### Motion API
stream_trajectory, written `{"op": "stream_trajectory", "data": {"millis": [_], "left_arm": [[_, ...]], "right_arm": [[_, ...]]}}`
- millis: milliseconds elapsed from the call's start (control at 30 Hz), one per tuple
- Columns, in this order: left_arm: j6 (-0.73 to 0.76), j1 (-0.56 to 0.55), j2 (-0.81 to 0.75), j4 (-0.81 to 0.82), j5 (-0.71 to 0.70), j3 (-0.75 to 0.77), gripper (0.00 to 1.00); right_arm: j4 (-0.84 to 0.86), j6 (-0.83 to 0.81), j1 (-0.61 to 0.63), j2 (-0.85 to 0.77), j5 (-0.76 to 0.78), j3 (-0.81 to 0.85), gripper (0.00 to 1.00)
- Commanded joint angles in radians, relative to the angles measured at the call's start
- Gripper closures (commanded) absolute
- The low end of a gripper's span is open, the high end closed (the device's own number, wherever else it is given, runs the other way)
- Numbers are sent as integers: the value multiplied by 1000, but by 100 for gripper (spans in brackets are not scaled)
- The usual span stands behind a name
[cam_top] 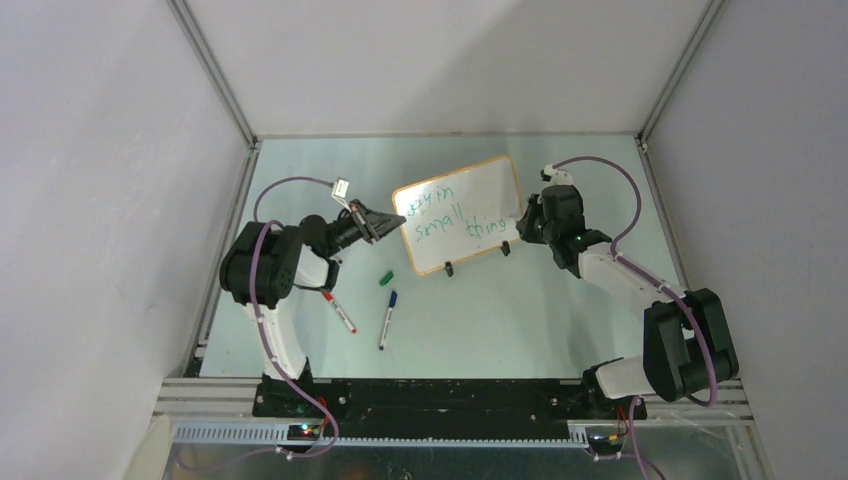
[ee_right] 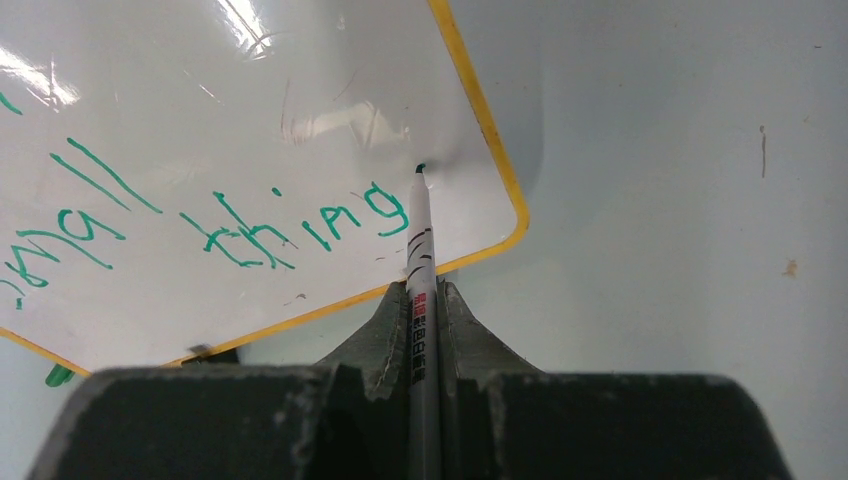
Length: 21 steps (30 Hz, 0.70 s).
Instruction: Write a sentence on the whiteboard
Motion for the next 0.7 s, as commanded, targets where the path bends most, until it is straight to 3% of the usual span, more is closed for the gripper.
{"op": "stream_trajectory", "data": {"millis": [0,667], "left_arm": [[10,-3,-44,48,22,-7,100],[10,-2,-43,48,22,-7,100]], "right_arm": [[27,2,4,2,-32,39,100],[-6,-18,23,-20,12,10,100]]}}
